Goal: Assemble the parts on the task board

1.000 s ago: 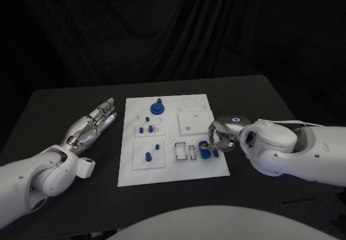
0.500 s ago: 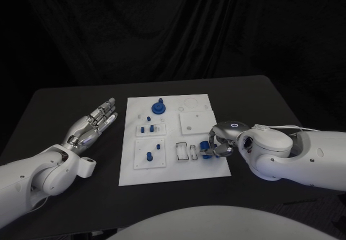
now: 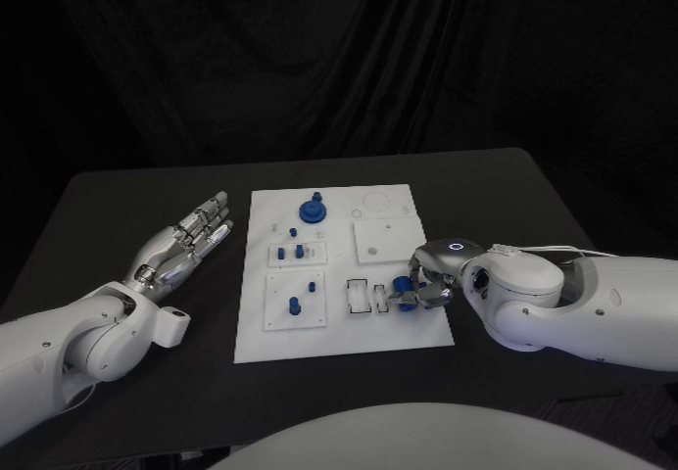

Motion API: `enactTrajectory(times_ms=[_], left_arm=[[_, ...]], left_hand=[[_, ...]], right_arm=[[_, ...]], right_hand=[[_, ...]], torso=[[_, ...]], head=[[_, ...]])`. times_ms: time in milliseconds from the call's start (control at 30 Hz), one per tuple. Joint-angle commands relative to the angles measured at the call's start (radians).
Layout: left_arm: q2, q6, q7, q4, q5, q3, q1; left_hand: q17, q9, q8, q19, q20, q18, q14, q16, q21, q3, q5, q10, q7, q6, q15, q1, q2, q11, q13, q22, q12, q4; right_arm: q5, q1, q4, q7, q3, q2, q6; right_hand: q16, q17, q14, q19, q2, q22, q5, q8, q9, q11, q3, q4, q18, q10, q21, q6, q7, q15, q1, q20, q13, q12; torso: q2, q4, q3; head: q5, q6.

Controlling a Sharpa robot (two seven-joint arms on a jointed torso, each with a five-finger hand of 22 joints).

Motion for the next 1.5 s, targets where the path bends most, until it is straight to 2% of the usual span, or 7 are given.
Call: enactTrajectory(times_ms=[33,233,333,533,733,1100,1500], left_arm=[[0.002,0.017,0.069,0.001,0.001,0.001,-0.002],[0.001,0.021,0.064,0.002,0.001,0.001,-0.002],[0.001,0.022,0.062,0.002,0.001,0.001,-0.002],[0.001,0.025,0.059,0.003,0.001,0.001,-0.002],[-0.001,0.026,0.058,0.003,0.001,0.001,-0.002],[-0.002,0.028,0.058,0.004,0.001,0.001,-0.002],[-0.004,0.025,0.058,0.010,0.001,0.001,-0.003]], left_hand=[[-0.001,0.001,0.001,-0.001,0.001,-0.011,0.000,-0.004,-0.003,0.006,0.006,0.002,0.000,0.004,0.008,0.011,0.002,0.007,-0.002,-0.001,-0.007,0.002],[-0.001,0.001,0.001,-0.001,0.005,-0.010,0.000,-0.004,-0.003,0.007,0.006,0.002,0.002,0.004,0.010,0.013,0.003,0.009,-0.002,-0.001,-0.007,0.002],[-0.001,0.001,0.001,-0.001,0.007,-0.009,0.000,-0.004,-0.003,0.007,0.006,0.002,0.005,0.004,0.011,0.014,0.004,0.009,-0.002,-0.001,-0.007,0.002],[-0.001,0.002,0.002,-0.001,0.011,-0.007,0.000,-0.004,-0.003,0.008,0.007,0.002,0.014,0.010,0.013,0.017,0.004,0.012,-0.002,-0.001,-0.007,0.002],[-0.001,0.002,0.002,-0.001,0.013,-0.006,0.000,-0.004,-0.003,0.008,0.008,0.002,0.017,0.012,0.014,0.018,0.004,0.013,-0.002,-0.001,-0.007,0.001],[-0.001,0.002,0.003,-0.001,0.015,-0.005,0.000,-0.004,-0.003,0.009,0.011,0.002,0.023,0.014,0.015,0.021,0.003,0.014,-0.002,-0.001,-0.007,0.000],[-0.001,0.002,0.003,-0.001,0.015,-0.005,0.000,-0.004,-0.003,0.009,0.014,0.002,0.025,0.014,0.015,0.023,0.003,0.014,-0.002,-0.001,-0.007,-0.001]], right_arm=[[-0.007,-0.003,-0.013,-0.005,0.000,0.007,0.012],[-0.007,-0.005,-0.037,0.013,0.000,0.022,0.012],[-0.004,-0.006,-0.044,0.021,0.000,0.028,0.017],[0.039,-0.008,-0.054,0.041,0.000,0.037,0.016],[0.109,-0.008,-0.057,0.080,0.000,0.039,-0.019],[0.261,-0.008,-0.056,0.175,0.001,0.039,-0.171],[0.448,0.013,-0.007,0.257,0.005,0.004,-0.318]], right_hand=[[0.003,0.051,0.068,0.057,0.008,0.208,-0.002,-0.007,0.002,-0.007,0.007,0.000,-0.012,0.106,-0.001,0.012,-0.001,-0.007,-0.005,-0.009,0.263,0.003],[0.001,0.046,0.067,0.054,0.035,0.207,0.037,-0.028,0.006,-0.006,0.032,-0.004,-0.012,0.106,-0.003,0.016,0.000,-0.005,0.035,-0.008,0.263,0.003],[0.001,0.042,0.066,0.054,0.043,0.207,0.199,-0.043,0.010,-0.006,0.057,-0.020,-0.012,0.106,0.000,0.022,0.001,-0.006,0.104,-0.008,0.263,0.003],[0.002,0.039,0.066,0.053,0.032,0.208,0.438,-0.065,0.018,-0.006,0.093,-0.055,-0.013,0.106,0.003,0.027,0.001,-0.006,0.194,-0.008,0.263,0.003],[0.007,0.045,0.067,0.055,0.017,0.210,0.575,-0.058,0.043,-0.015,0.134,-0.116,-0.014,0.106,0.011,0.042,-0.010,-0.012,0.267,-0.012,0.263,0.003],[0.012,0.050,0.068,0.056,0.010,0.212,0.668,-0.023,0.106,-0.025,0.170,-0.173,-0.015,0.106,0.019,0.034,-0.020,-0.016,0.287,-0.017,0.263,0.003],[0.013,0.049,0.068,0.056,0.012,0.212,0.680,-0.019,0.116,-0.027,0.179,-0.181,-0.016,0.106,0.020,0.029,-0.021,-0.015,0.286,-0.017,0.263,0.003]], torso=[[0.000,0.0004,0.0003],[0.000,0.0001,0.0005],[0.000,0.0015,0.0006],[0.000,0.0004,-0.0002],[0.000,0.0016,0.0001],[0.000,-0.0005,0.0001],[-0.001,0.0002,0.0002]], head=[[0.002,0.000],[0.008,0.000],[0.007,0.000],[0.012,0.000],[0.015,0.000],[0.022,0.000],[0.036,0.000]])
